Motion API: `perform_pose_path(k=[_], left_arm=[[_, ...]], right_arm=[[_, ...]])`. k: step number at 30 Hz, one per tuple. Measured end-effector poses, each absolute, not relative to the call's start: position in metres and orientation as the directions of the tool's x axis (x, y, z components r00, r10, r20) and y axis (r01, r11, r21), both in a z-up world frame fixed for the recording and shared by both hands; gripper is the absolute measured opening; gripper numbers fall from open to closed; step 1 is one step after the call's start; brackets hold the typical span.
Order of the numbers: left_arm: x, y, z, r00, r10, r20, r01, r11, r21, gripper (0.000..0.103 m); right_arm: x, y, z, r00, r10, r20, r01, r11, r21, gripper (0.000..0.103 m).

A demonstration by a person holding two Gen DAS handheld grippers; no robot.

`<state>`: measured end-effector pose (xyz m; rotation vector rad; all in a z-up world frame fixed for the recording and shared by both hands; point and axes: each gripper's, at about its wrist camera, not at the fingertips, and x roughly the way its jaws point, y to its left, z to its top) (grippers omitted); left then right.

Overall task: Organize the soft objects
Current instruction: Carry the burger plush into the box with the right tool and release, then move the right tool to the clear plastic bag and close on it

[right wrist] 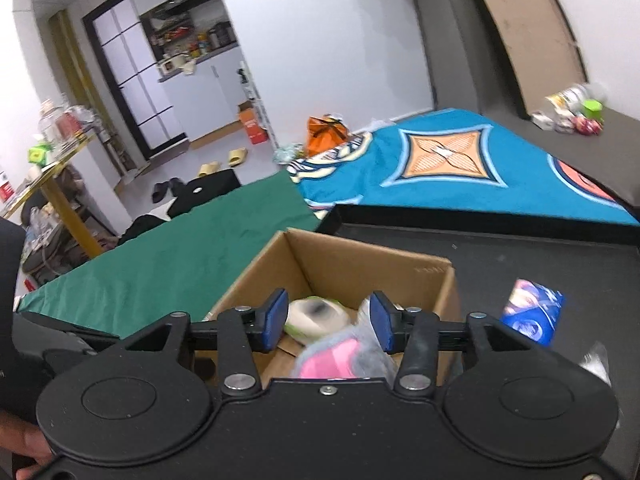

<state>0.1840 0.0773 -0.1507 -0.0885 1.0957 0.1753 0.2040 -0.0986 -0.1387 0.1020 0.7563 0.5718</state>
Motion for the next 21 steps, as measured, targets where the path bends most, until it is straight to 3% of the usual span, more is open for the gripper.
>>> perform_pose_path(k=[13, 15, 21], left_arm=[[0.181, 0.068, -0.141, 0.466, 0.126, -0.876, -0.19, 0.981, 0.04, 0.019], [0.179, 0.066, -0.139, 0.475, 0.135, -0.87, -0.191, 0.98, 0.049, 0.025], [0.174, 0.057, -0.132, 0.52, 0.179, -0.835, -0.199, 0.976, 0.085, 0.055]], right_arm=[[0.18, -0.146, -0.137, 0.657, 0.43, -0.62, -0.322, 0.903, 0.285, 0.049], [0.178, -0.153, -0.14, 0.667, 0.414, -0.619, -0.301, 0.91, 0.285, 0.05], [0.181, -0.173, -0.15, 0.683, 0.368, -0.631, -0.246, 0.929, 0.276, 0.05]])
